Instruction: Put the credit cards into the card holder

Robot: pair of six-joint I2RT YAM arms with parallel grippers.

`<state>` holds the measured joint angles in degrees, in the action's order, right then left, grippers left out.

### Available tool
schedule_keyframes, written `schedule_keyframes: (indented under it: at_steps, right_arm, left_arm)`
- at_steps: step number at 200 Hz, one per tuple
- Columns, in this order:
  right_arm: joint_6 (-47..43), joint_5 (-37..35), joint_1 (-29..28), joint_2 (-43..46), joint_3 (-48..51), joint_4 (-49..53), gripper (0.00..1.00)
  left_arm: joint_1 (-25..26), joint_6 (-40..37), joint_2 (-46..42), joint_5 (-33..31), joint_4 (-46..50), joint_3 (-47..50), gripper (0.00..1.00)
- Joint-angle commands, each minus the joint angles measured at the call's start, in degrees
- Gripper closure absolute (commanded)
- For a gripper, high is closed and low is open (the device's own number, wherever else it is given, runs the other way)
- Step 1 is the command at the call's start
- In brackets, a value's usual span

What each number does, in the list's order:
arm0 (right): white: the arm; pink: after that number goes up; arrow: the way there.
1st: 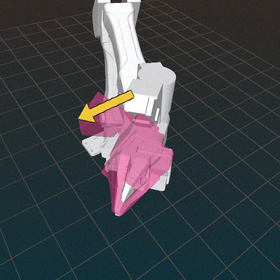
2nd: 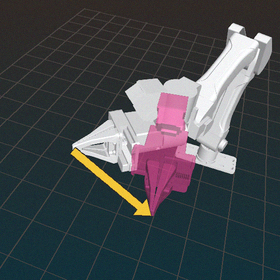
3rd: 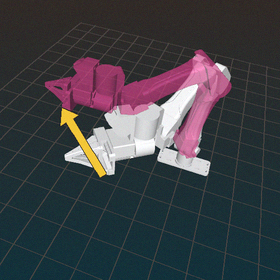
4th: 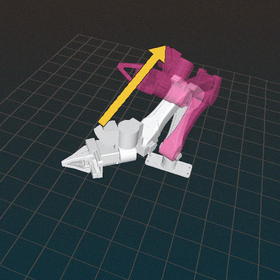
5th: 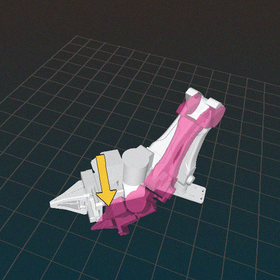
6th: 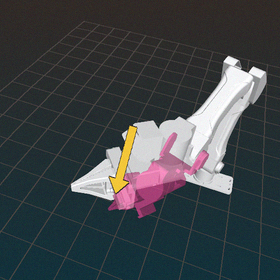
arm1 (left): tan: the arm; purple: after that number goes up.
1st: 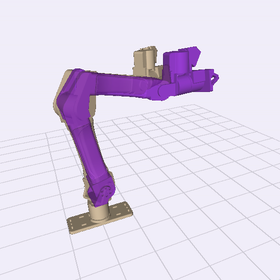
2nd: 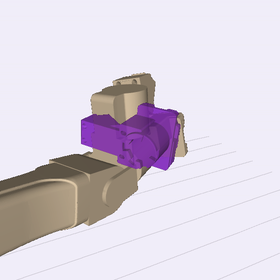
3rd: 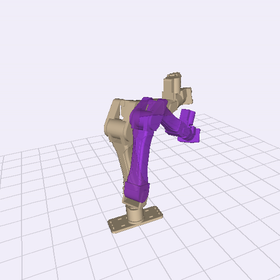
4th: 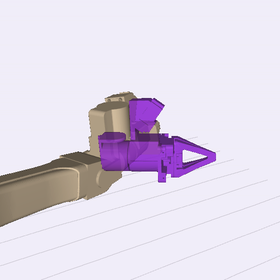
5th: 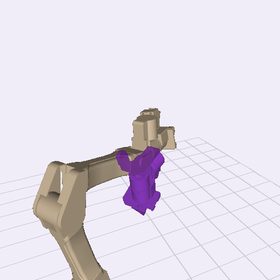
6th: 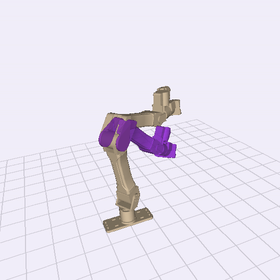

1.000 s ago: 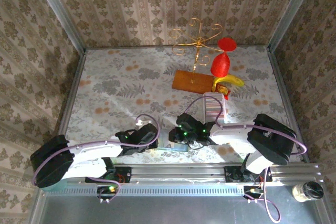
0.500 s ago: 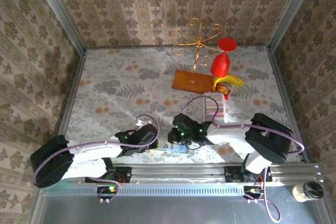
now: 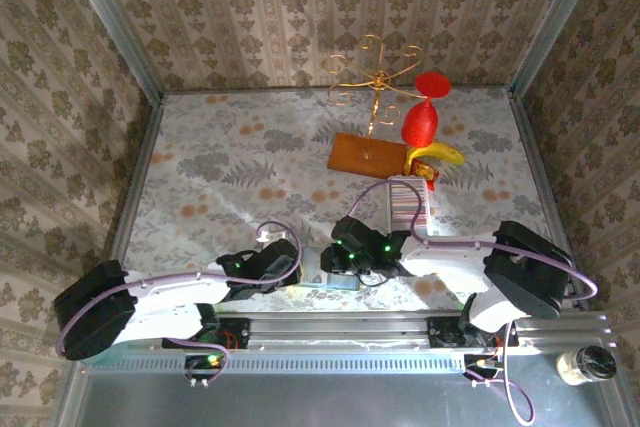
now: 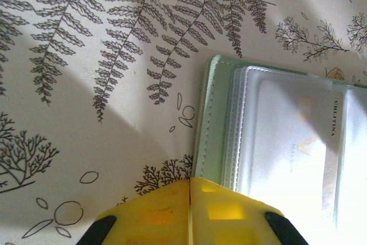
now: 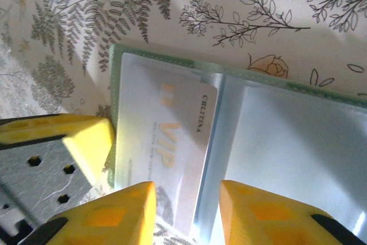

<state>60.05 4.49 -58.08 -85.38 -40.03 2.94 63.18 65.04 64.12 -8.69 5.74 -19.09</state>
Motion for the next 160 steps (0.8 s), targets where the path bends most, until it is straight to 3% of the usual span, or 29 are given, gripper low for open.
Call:
schedule_keyframes:
  at_steps: [1,81,103,160]
  right_arm:
    - [-0.11,-2.68,-1.18,3.55,1.27,5.21,0.64]
    - [3.70,-6.90,-3.94,6.57,4.72,9.84,0.62]
    - [3.45,-8.93,-4.81,6.12,3.61,12.92,0.55]
    - [3.67,-7.92,-5.15,2.86,3.38,9.25,0.54]
  left_arm:
    - [0.63,1.50,-0.85,-0.54,1.36,1.26,0.90]
    - [1.34,1.59,-1.39,-0.67,0.92,1.51,0.90]
    - [1.51,1.61,-1.28,-0.71,0.76,1.51,0.90]
    - [1.82,1.67,-1.44,-0.80,0.68,1.51,0.90]
